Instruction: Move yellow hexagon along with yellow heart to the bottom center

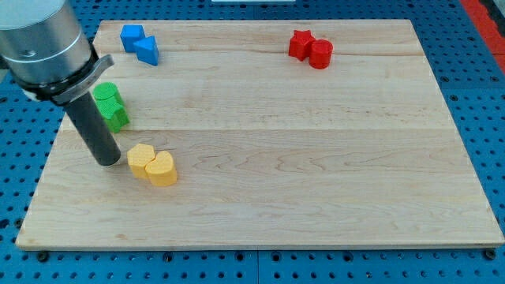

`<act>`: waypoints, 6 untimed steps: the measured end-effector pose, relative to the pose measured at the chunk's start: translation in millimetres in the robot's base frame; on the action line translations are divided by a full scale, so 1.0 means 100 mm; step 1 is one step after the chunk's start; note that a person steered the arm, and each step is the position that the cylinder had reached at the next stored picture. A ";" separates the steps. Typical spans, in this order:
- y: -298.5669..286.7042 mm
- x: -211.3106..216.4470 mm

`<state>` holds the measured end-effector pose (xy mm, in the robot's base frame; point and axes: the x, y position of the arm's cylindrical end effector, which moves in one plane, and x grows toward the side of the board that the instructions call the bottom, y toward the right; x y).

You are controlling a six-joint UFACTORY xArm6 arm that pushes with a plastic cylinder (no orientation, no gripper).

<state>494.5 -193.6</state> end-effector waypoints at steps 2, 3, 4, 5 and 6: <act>0.20 -0.05; 0.30 -0.05; 0.36 -0.05; 0.44 -0.05; 0.52 -0.21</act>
